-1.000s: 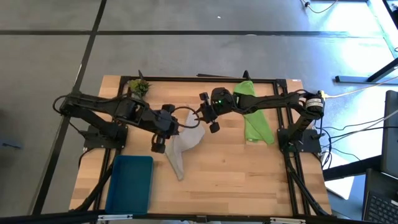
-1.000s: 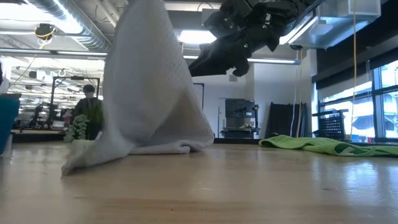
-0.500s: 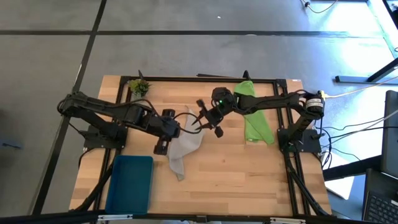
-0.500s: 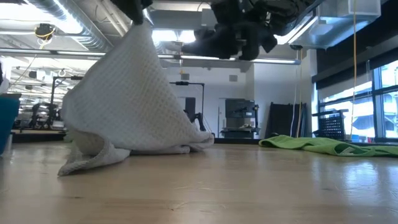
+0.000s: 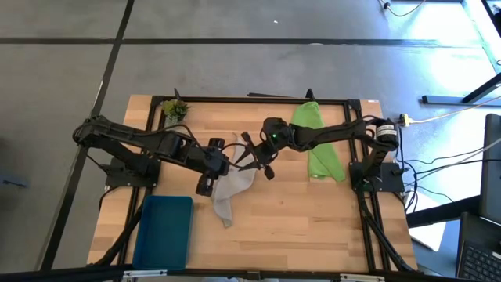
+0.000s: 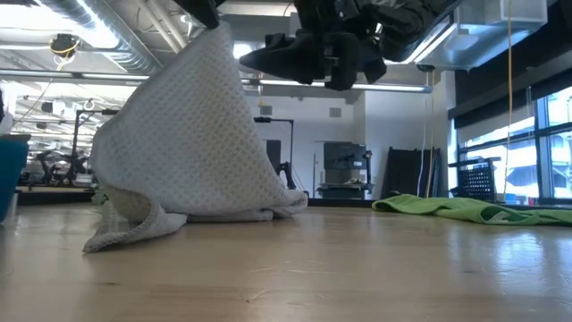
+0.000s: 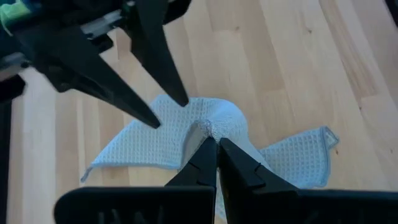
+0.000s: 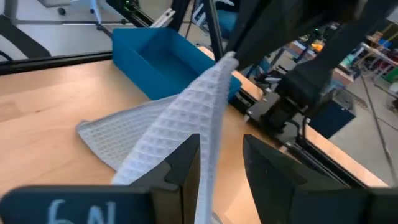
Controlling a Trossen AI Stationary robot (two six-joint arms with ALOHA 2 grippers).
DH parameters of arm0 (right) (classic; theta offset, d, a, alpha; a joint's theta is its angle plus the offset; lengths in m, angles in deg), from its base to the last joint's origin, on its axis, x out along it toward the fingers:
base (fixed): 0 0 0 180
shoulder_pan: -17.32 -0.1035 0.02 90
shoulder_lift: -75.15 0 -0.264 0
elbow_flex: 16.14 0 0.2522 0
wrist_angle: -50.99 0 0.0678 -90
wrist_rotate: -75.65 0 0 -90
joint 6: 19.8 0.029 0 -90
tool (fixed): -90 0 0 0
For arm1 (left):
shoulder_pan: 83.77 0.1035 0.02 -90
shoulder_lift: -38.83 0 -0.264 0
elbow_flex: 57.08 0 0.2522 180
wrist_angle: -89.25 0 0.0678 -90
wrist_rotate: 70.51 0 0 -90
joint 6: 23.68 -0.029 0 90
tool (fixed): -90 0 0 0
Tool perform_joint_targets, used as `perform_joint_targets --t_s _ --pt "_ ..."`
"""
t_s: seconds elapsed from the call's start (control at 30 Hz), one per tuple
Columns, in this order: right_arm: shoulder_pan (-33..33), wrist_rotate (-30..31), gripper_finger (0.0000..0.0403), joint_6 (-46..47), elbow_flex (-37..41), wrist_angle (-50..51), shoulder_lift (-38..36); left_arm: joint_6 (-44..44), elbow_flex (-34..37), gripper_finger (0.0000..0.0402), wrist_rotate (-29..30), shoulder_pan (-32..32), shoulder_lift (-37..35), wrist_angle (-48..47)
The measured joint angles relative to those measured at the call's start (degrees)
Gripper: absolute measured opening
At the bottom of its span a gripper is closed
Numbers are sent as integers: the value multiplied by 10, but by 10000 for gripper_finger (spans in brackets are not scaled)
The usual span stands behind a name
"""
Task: Roll microfiber towels into tight, uniform cylinder then place into a basket
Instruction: Roll the gray towel
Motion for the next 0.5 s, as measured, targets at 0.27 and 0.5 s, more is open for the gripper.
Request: perform_joint_targets --t_s 0.27,0.5 --pt "-1 -29 122 14 0 -15 3 -31 0 0 0 3 15 17" --pt "-1 -42 122 14 0 -12 3 -44 0 0 3 16 19 26"
